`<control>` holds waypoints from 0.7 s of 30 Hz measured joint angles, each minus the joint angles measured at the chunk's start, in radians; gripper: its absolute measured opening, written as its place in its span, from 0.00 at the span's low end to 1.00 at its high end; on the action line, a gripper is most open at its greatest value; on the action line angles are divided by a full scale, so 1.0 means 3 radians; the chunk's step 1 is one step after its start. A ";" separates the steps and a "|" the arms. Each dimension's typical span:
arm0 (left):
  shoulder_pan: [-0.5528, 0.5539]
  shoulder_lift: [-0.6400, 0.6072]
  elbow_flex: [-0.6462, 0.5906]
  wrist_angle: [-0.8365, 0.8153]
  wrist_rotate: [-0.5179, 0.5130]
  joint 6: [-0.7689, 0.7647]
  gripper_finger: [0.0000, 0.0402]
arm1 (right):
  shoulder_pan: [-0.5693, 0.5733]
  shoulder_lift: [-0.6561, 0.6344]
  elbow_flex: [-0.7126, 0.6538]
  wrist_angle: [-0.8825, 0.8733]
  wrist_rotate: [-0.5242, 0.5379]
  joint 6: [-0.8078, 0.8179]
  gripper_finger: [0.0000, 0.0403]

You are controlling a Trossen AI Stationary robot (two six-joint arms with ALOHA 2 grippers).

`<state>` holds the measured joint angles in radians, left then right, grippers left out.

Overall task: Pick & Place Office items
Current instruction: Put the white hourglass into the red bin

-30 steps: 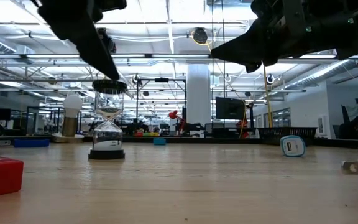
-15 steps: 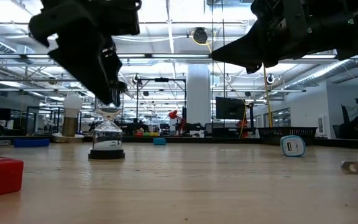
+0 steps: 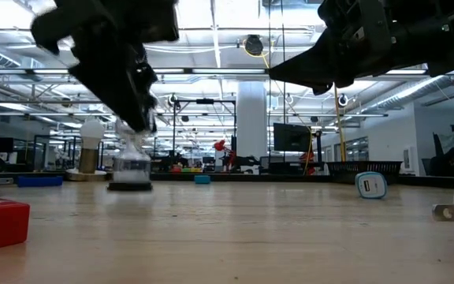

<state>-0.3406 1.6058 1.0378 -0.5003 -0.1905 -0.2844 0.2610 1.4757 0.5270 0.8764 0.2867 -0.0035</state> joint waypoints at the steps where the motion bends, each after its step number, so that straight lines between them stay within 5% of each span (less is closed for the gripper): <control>1: -0.0024 -0.0078 0.0000 0.0001 0.0046 0.0001 0.51 | 0.0009 0.0000 0.0000 -0.0006 0.0001 0.0000 0.00; 13: -0.1026 -0.1268 0.0006 -0.1434 -0.0219 -0.1326 0.51 | 0.0041 0.0000 0.0000 -0.0045 0.0000 -0.0013 0.00; 21: -0.1884 -0.1355 0.0004 -0.2050 -0.0160 -0.2400 0.51 | 0.0041 0.0000 0.0000 -0.0039 0.0000 -0.0013 0.00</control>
<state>-0.9059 1.1992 1.0389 -1.1155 -0.2384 -1.0045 0.2733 1.4757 0.5270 0.8646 0.2867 -0.0074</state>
